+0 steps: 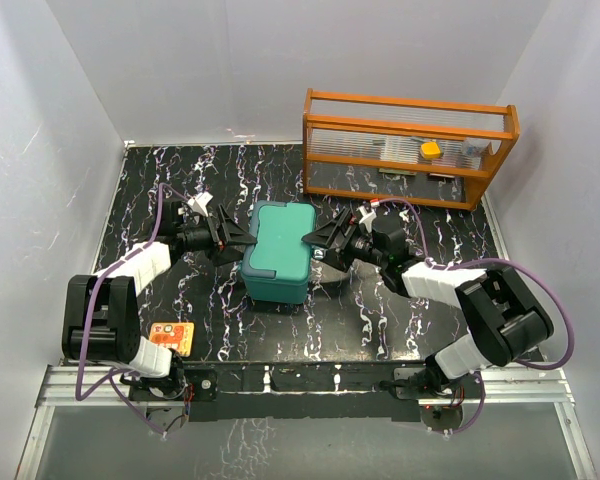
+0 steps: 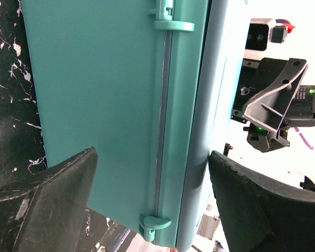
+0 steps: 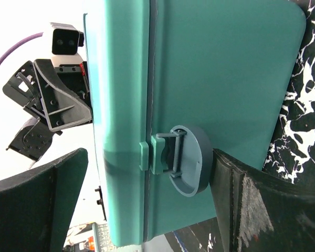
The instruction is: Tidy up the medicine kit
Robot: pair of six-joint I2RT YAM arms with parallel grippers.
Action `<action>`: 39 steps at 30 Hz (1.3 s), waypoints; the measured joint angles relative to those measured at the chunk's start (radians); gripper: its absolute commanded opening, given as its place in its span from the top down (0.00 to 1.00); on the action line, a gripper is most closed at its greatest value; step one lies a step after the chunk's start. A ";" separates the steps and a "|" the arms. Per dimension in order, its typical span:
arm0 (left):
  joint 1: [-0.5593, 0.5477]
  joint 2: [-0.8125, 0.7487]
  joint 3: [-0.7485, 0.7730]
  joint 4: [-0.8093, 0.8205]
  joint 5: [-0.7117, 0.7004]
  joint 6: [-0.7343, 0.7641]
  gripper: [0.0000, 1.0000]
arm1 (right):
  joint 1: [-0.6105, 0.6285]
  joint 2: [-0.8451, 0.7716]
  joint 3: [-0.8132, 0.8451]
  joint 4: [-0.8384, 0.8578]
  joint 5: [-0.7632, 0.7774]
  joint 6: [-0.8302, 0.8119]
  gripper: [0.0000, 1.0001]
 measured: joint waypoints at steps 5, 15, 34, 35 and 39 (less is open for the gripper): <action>0.000 0.000 0.002 -0.008 0.003 0.004 0.15 | 0.000 -0.006 0.027 -0.064 -0.009 -0.011 0.24; 0.000 0.000 0.013 -0.029 0.002 0.020 0.16 | 0.010 -0.038 0.091 -0.232 0.027 -0.082 0.36; 0.000 0.000 0.013 -0.031 0.002 0.026 0.16 | 0.064 -0.106 0.190 -0.481 0.156 -0.193 0.52; 0.000 0.000 0.013 -0.031 0.002 0.027 0.16 | 0.067 -0.108 0.195 -0.491 0.164 -0.196 0.53; 0.000 0.000 0.013 -0.031 0.003 0.029 0.16 | 0.078 -0.116 0.206 -0.519 0.191 -0.207 0.56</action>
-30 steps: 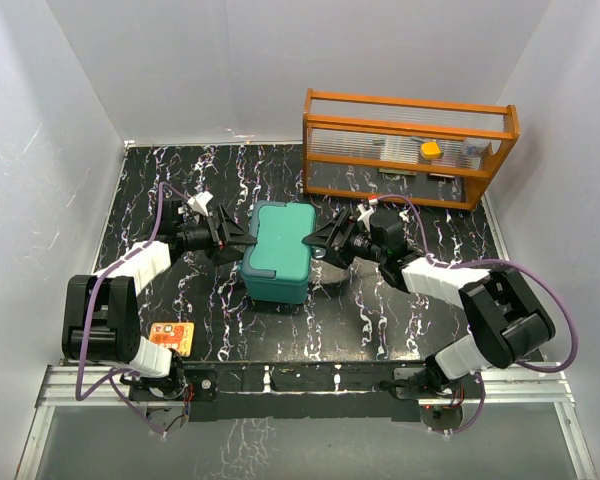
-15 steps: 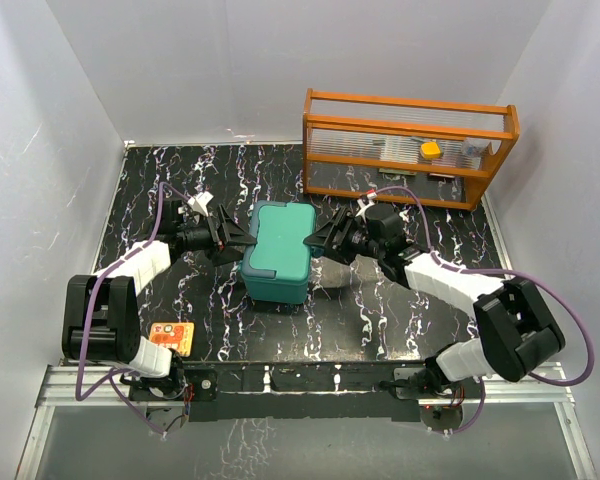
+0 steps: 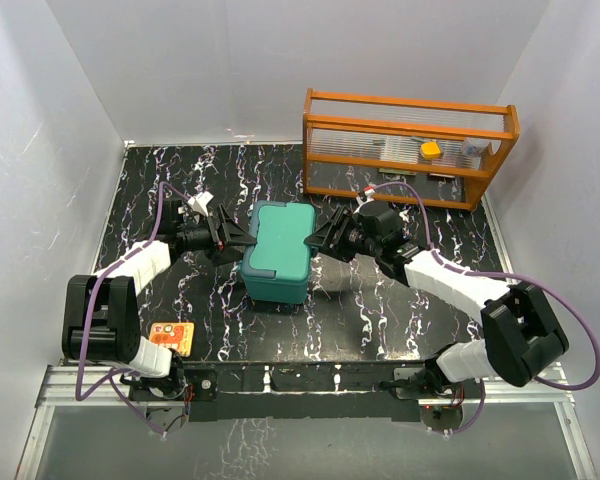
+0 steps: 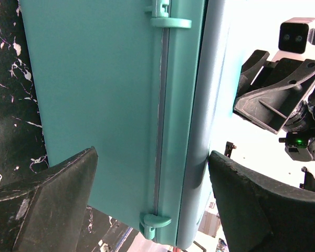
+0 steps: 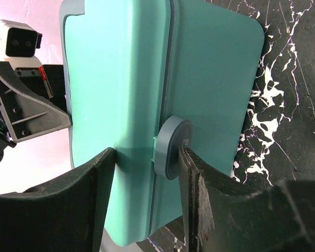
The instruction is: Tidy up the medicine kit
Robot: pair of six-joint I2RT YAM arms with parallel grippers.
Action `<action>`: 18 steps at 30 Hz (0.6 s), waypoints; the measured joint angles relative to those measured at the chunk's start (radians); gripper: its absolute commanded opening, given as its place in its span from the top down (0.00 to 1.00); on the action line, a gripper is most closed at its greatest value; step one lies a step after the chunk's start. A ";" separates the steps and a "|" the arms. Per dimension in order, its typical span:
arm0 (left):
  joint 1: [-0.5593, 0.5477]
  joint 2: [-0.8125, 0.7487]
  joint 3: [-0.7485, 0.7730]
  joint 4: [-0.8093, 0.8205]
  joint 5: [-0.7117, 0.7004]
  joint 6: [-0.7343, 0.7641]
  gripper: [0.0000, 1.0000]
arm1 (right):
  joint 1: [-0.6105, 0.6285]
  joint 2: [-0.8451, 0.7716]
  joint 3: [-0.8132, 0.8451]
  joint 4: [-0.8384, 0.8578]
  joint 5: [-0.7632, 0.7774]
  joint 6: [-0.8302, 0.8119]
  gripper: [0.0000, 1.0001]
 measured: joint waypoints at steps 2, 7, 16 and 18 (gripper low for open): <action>0.000 0.000 0.000 0.000 0.000 0.000 0.16 | 0.005 -0.003 0.006 -0.015 0.014 -0.003 0.58; 0.000 0.000 0.000 0.001 0.000 0.000 0.16 | 0.013 -0.016 0.022 -0.052 0.044 -0.009 0.69; 0.000 0.002 0.000 0.003 0.003 0.006 0.16 | 0.045 -0.016 0.097 -0.173 0.119 -0.050 0.80; 0.000 0.002 0.000 0.003 0.004 0.007 0.16 | 0.061 -0.014 0.122 -0.204 0.149 -0.061 0.82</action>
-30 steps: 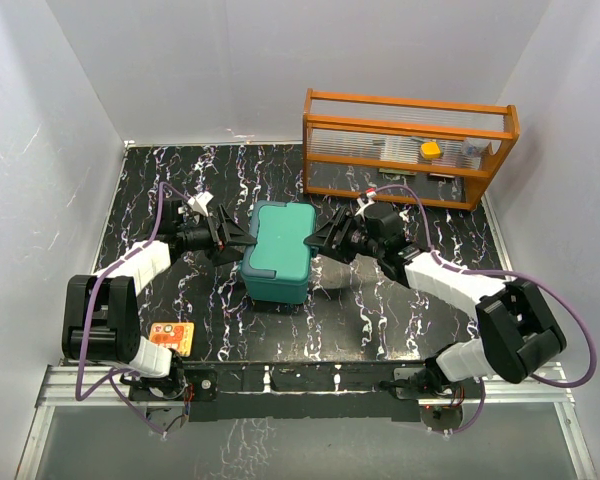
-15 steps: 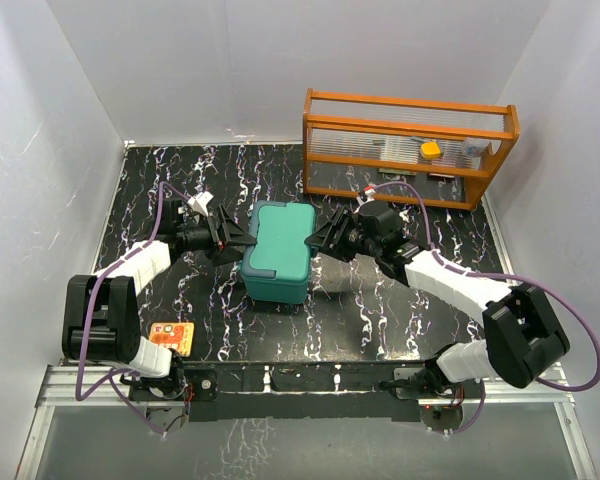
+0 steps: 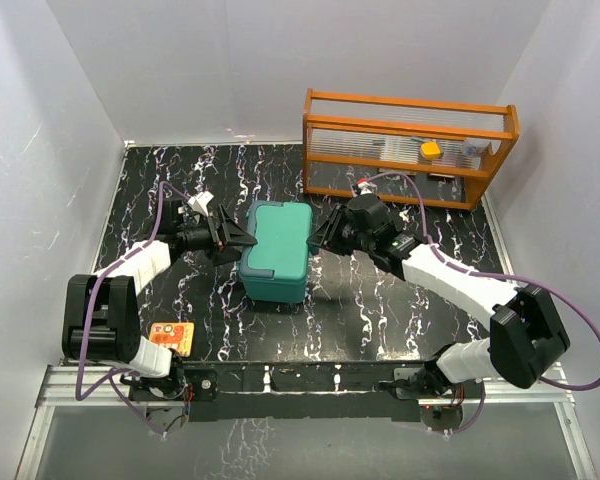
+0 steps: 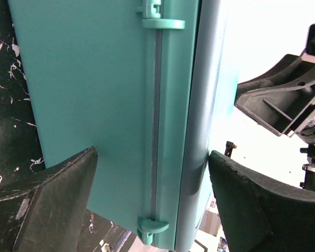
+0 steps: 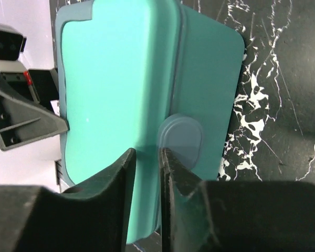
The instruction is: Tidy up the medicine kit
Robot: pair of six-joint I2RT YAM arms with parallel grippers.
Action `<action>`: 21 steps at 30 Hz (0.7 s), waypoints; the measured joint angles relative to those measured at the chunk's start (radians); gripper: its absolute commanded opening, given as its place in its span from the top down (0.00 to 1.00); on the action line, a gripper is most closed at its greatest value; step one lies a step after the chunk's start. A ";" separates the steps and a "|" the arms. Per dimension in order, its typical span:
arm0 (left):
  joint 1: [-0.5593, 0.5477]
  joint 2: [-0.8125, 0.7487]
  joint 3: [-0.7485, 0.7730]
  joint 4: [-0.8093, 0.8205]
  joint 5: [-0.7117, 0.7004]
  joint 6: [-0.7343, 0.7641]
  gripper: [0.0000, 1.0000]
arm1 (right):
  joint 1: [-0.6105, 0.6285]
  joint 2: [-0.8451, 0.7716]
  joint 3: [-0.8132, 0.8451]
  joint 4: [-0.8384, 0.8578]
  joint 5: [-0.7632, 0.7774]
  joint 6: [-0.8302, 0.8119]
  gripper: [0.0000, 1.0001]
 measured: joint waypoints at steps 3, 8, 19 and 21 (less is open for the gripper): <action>0.000 0.002 0.000 0.002 0.003 0.000 0.16 | 0.026 0.004 0.037 -0.022 0.025 -0.018 0.84; 0.000 0.013 0.002 0.005 0.018 0.000 0.16 | 0.042 0.013 0.050 -0.032 0.039 -0.026 0.82; 0.000 0.016 0.019 -0.010 0.014 0.014 0.14 | 0.041 -0.040 0.051 -0.078 0.112 -0.055 0.59; 0.000 0.017 0.038 -0.028 0.007 0.027 0.13 | 0.040 -0.072 0.051 -0.089 0.135 -0.065 0.59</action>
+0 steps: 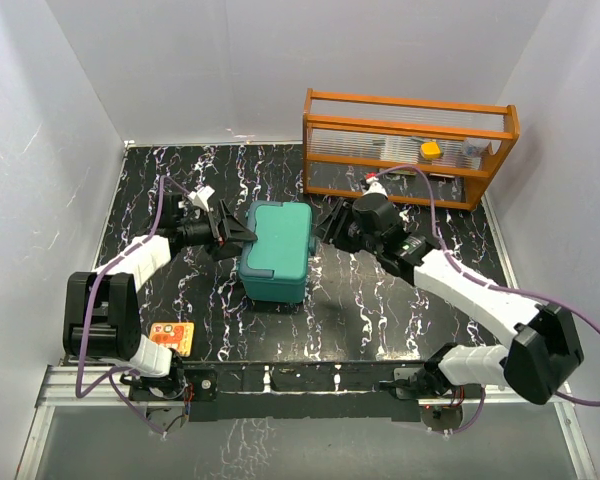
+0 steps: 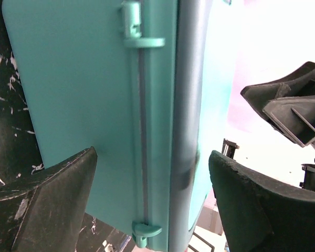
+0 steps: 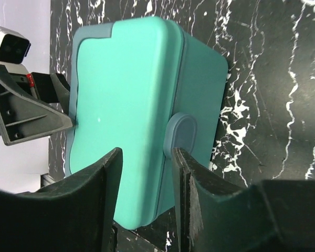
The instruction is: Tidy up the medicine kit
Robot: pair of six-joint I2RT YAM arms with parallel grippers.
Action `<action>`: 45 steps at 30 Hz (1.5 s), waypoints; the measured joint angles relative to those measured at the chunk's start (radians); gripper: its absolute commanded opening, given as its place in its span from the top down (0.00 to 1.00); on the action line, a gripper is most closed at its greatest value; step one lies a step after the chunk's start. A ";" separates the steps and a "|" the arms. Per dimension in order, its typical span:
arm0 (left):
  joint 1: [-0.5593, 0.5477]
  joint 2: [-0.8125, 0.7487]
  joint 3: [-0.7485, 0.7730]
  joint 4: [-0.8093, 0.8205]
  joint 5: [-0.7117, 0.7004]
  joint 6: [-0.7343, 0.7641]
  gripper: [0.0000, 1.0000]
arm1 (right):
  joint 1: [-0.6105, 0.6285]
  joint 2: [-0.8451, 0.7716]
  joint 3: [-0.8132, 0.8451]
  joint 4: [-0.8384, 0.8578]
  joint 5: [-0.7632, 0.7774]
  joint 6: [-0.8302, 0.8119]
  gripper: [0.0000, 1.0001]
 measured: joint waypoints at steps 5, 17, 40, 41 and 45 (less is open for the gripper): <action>0.000 0.001 0.072 -0.051 -0.027 0.041 0.12 | -0.011 -0.068 0.000 -0.046 0.077 -0.040 0.60; 0.000 0.029 0.093 -0.047 -0.026 0.046 0.16 | -0.024 0.090 0.009 -0.156 0.169 -0.160 0.74; -0.006 0.030 0.069 0.003 -0.011 0.009 0.17 | 0.038 0.339 0.209 -0.214 0.095 -0.269 0.76; -0.006 0.030 0.069 0.004 -0.011 0.008 0.17 | 0.039 0.340 0.209 -0.214 0.092 -0.269 0.76; -0.008 0.032 0.068 0.009 -0.011 0.005 0.19 | 0.041 0.342 0.209 -0.212 0.075 -0.268 0.77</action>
